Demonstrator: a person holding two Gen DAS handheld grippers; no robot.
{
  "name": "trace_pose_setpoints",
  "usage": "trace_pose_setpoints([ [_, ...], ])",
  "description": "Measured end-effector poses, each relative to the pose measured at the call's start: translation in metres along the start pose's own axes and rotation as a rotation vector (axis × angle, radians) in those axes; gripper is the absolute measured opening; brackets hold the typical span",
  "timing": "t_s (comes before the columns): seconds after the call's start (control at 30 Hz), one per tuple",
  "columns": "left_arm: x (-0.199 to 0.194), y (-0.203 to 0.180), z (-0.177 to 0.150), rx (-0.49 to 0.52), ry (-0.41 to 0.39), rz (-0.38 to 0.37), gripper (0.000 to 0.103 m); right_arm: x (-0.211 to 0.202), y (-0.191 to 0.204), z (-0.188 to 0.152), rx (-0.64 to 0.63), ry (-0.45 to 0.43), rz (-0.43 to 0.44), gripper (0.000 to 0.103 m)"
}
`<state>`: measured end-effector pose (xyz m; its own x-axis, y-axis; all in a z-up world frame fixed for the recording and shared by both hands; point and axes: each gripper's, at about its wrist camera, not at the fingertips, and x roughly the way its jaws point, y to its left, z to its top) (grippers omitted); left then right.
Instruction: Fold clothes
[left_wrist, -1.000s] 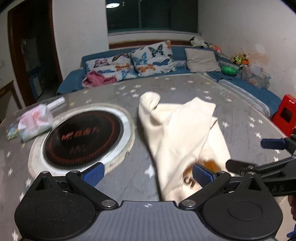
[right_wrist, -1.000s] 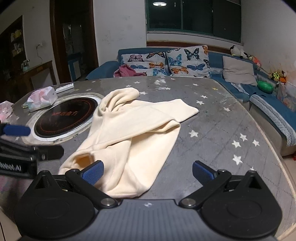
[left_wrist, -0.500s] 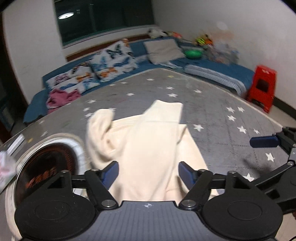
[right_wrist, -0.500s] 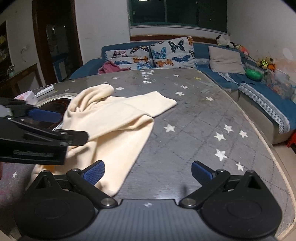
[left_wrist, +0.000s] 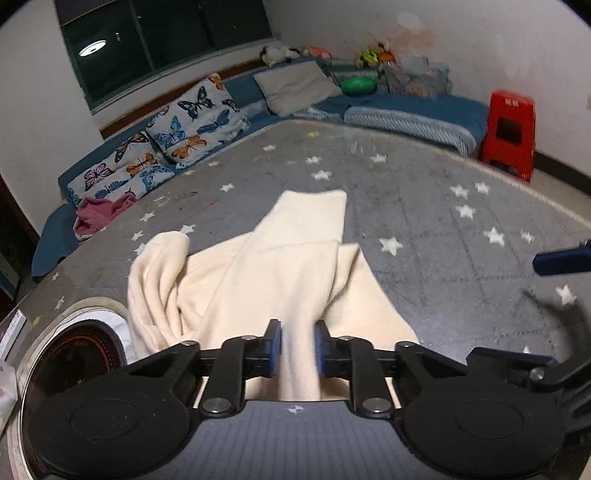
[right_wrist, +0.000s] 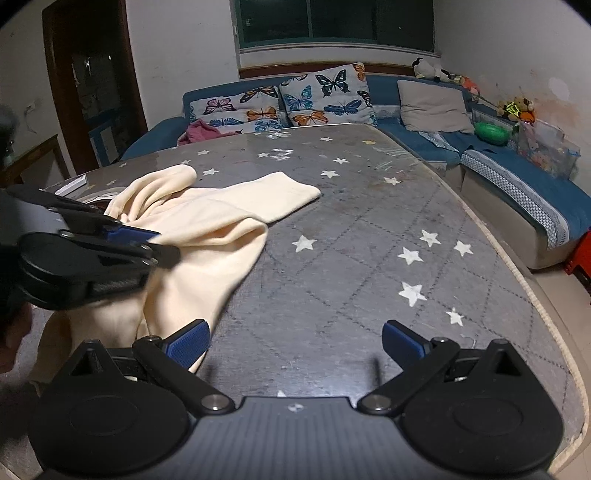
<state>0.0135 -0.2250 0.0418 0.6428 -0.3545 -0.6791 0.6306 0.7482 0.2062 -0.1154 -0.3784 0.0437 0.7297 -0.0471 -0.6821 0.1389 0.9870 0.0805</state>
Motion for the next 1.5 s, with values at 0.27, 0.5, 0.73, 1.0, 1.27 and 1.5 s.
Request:
trace_pose_setpoints([
  [0.27,-0.036,0.033,-0.009,-0.107,-0.074,0.033,0.008,-0.003,0.012,0.005,-0.025,-0.016,0.023,0.099],
  [0.5,-0.067,0.067,-0.027,-0.223,-0.113,0.073,0.008,-0.002,0.033,0.010,-0.083,-0.016,0.058,0.097],
  [0.73,-0.104,0.095,-0.066,-0.362,-0.113,0.099,0.008,0.007,0.062,0.019,-0.169,-0.012,0.105,0.093],
  [1.0,-0.121,0.105,-0.107,-0.448,-0.064,0.088,0.011,0.017,0.113,0.024,-0.330,-0.011,0.195,0.084],
  [1.27,-0.127,0.111,-0.112,-0.447,-0.065,0.087,0.030,0.027,0.151,0.024,-0.471,-0.003,0.207,0.062],
  [1.5,-0.115,0.091,-0.090,-0.328,-0.093,0.012,0.036,0.027,0.145,0.026,-0.453,-0.008,0.214,0.039],
])
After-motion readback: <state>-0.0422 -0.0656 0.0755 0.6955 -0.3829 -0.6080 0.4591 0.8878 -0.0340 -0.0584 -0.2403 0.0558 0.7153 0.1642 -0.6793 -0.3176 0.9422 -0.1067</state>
